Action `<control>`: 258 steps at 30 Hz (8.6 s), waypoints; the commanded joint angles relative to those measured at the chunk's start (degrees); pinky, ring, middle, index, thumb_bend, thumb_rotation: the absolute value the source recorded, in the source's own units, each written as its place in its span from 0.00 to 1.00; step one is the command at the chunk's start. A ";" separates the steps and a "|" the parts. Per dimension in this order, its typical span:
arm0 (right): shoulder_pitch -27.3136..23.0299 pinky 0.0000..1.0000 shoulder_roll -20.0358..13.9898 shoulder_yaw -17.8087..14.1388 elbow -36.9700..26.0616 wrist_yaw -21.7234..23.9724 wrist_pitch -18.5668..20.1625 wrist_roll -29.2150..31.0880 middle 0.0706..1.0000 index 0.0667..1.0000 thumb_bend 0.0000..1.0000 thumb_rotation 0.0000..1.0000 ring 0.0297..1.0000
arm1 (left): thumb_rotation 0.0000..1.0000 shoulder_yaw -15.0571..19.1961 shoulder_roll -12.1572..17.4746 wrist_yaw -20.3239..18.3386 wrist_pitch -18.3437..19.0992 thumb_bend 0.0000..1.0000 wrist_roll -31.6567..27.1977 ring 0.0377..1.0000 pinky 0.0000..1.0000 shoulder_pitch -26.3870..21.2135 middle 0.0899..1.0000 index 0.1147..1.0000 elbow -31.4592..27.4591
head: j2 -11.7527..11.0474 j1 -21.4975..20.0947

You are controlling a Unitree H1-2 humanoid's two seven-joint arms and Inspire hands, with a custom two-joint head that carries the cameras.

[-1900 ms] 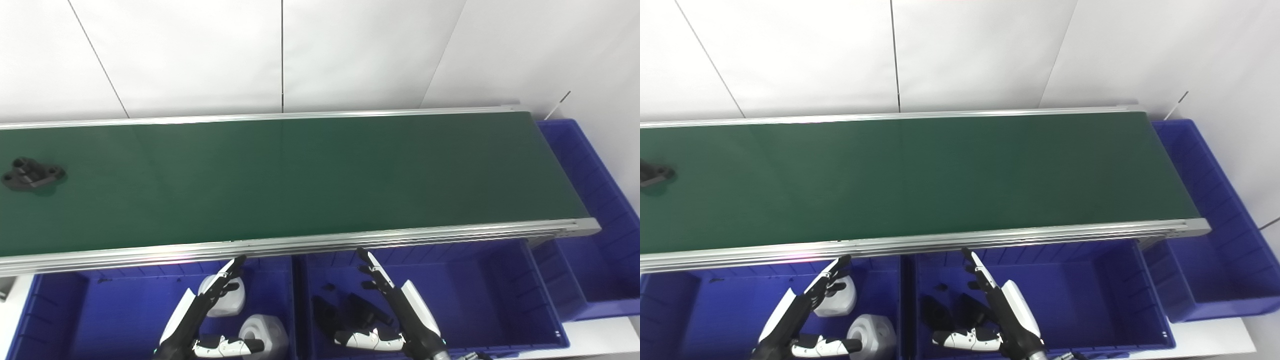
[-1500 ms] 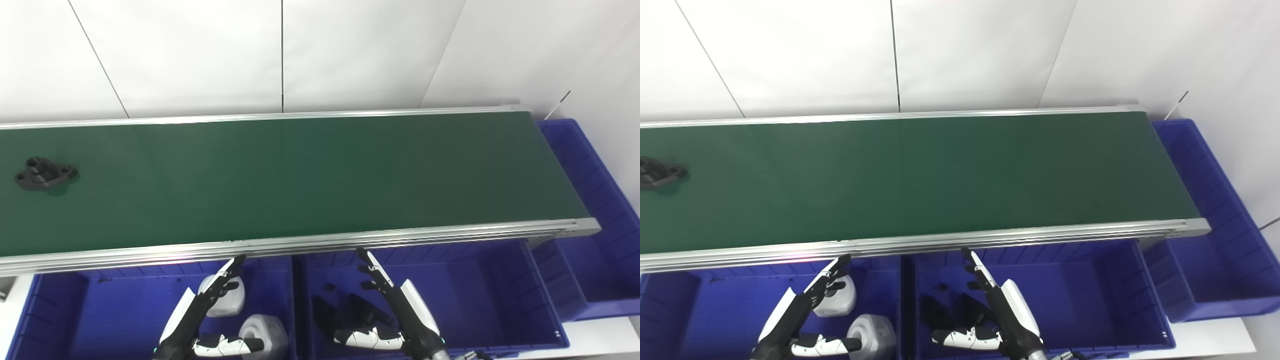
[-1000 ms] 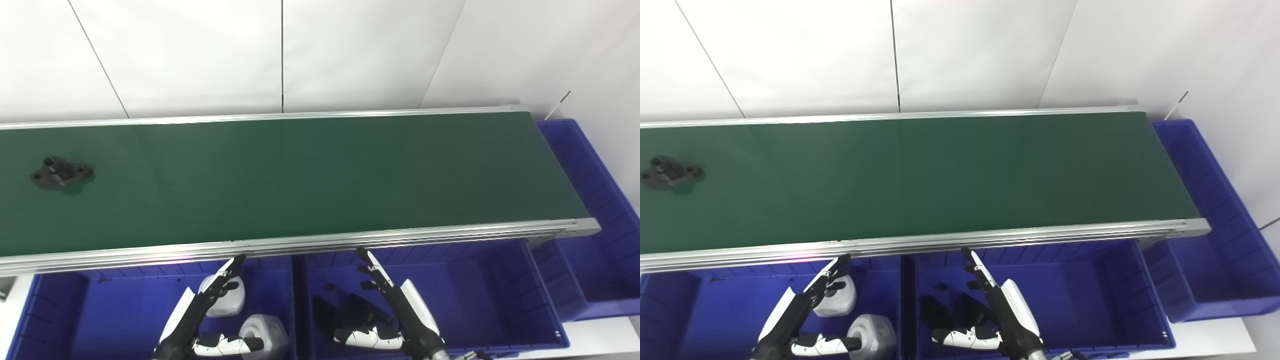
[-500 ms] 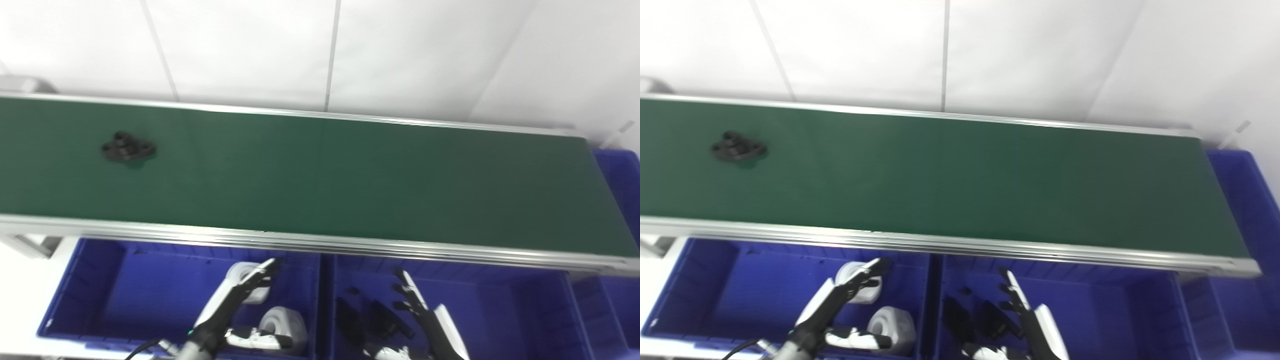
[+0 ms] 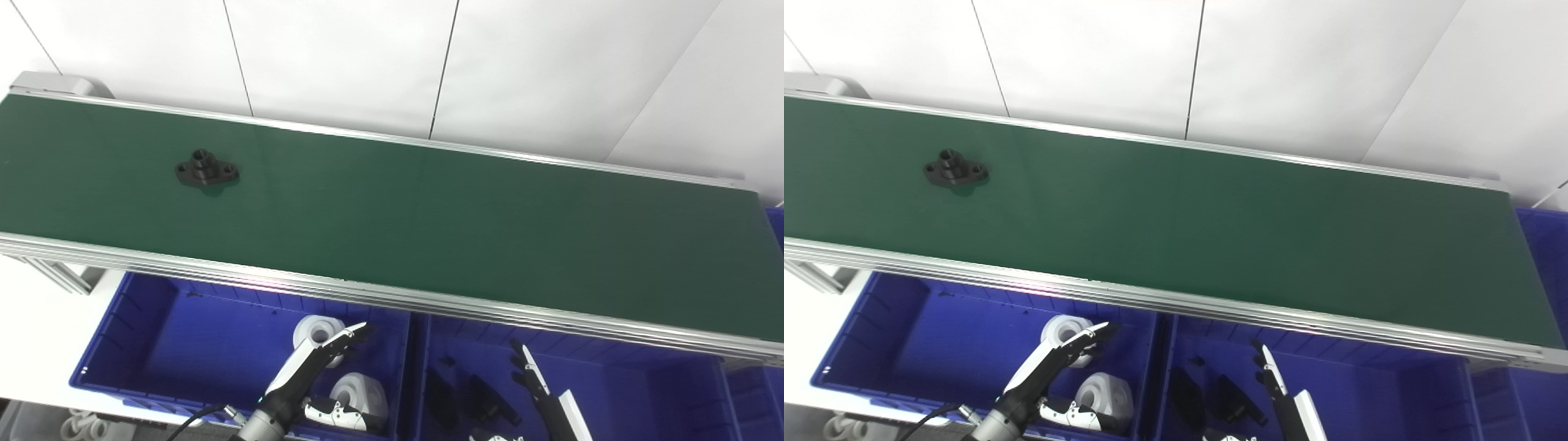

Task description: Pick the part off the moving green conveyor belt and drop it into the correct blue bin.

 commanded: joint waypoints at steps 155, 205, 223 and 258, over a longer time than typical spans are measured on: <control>-68.11 0.57 7.47 23.89 35.66 6.31 19.97 -27.81 0.73 0.80 0.80 0.13 0.69 | 0.39 -13.85 -0.55 14.98 -1.94 0.89 3.75 0.80 0.74 -10.78 0.82 0.79 7.39 | -1.90 -2.00; -48.96 0.24 -5.51 17.51 -3.32 12.89 22.85 -26.01 0.47 0.45 0.52 0.00 0.38 | 0.37 -11.98 0.18 13.20 -1.94 0.89 1.98 0.81 0.75 -9.47 0.83 0.79 5.44 | 0.75 -4.40; -25.22 0.22 -7.80 4.35 -26.30 17.42 26.94 -23.50 0.47 0.45 0.52 0.00 0.37 | 0.41 -7.26 1.89 7.78 -1.94 0.86 1.28 0.84 0.79 -4.98 0.87 0.84 -1.61 | 7.34 -8.75; -12.00 0.35 -1.37 6.44 -8.32 9.52 30.13 -30.81 0.64 0.83 0.60 0.11 0.47 | 0.52 9.31 0.46 -7.31 -1.93 0.83 -3.70 0.83 0.71 0.68 0.86 0.84 -11.35 | 21.57 -17.80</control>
